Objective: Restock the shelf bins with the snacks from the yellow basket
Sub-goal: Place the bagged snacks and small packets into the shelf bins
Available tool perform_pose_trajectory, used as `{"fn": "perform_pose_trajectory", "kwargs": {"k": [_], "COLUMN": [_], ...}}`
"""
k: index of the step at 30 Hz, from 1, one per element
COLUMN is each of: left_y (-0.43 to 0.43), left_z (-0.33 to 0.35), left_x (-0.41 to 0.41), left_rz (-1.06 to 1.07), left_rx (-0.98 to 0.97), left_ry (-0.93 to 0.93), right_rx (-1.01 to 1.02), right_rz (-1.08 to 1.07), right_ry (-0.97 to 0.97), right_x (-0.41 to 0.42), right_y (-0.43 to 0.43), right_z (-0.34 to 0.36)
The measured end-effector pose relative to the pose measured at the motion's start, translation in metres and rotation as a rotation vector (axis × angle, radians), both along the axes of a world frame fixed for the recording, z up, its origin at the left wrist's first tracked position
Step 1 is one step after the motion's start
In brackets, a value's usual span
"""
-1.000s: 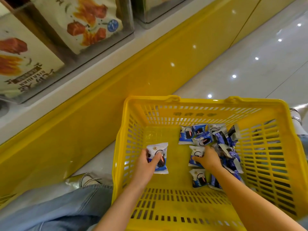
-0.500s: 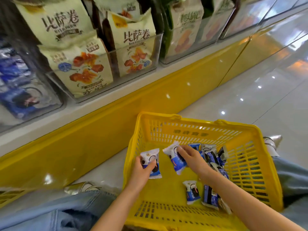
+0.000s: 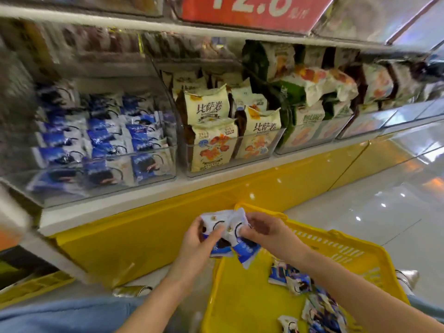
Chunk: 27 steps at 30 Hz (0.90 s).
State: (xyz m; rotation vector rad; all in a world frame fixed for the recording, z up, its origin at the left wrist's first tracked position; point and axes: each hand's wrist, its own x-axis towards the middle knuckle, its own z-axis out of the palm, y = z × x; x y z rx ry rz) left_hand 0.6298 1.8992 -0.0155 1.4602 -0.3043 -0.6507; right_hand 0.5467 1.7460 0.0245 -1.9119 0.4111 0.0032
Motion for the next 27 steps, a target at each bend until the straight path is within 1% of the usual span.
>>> {"fn": "perform_pose_trajectory", "kwargs": {"k": [2, 4, 6, 8, 9, 11, 13, 14, 16, 21, 25, 27], "left_y": [0.014, 0.028, 0.043, 0.06, 0.07, 0.089, 0.106, 0.114, 0.126, 0.147, 0.155, 0.158], "left_z": [0.015, 0.029, 0.047, 0.067, 0.078, 0.101, 0.119, 0.124, 0.127, 0.122, 0.12, 0.117], "left_x": [0.015, 0.029, 0.044, 0.062, 0.071, 0.085, 0.095, 0.1, 0.112, 0.129, 0.133, 0.137], "left_rz": [-0.013, -0.026, 0.028, 0.131, 0.176, 0.247, 0.298, 0.321, 0.375, 0.537, 0.581, 0.61], "left_rx": [0.044, 0.071, 0.12, 0.139, 0.121, 0.082, 0.045, 0.026, -0.021, -0.052, -0.079, -0.109], "left_ry": [-0.158, -0.292, -0.421, -0.509, -0.536, -0.588, -0.604, -0.597, -0.549, -0.449, -0.454, -0.425], "right_rx": [-0.073, -0.2, -0.323, -0.438, -0.478, -0.492, -0.399, -0.344, -0.3, -0.365, -0.342, -0.43], "right_rz": [0.105, 0.193, 0.282, 0.372, 0.379, 0.305, 0.198, 0.169, 0.157, 0.026, 0.0, -0.017], "right_ry": [0.028, 0.064, 0.117, 0.118, 0.105, 0.052, -0.042, -0.092, -0.175, -0.274, -0.27, -0.231], "right_x": [0.01, 0.021, 0.032, 0.042, 0.049, 0.065, 0.086, 0.097, 0.122, 0.198, 0.261, 0.289], "right_y": [0.008, 0.015, 0.023, 0.03, 0.033, 0.039, 0.045, 0.049, 0.06, 0.09, 0.107, 0.111], "right_z": [0.016, 0.032, 0.046, 0.062, 0.07, 0.091, 0.112, 0.122, 0.138, 0.143, 0.129, 0.121]}}
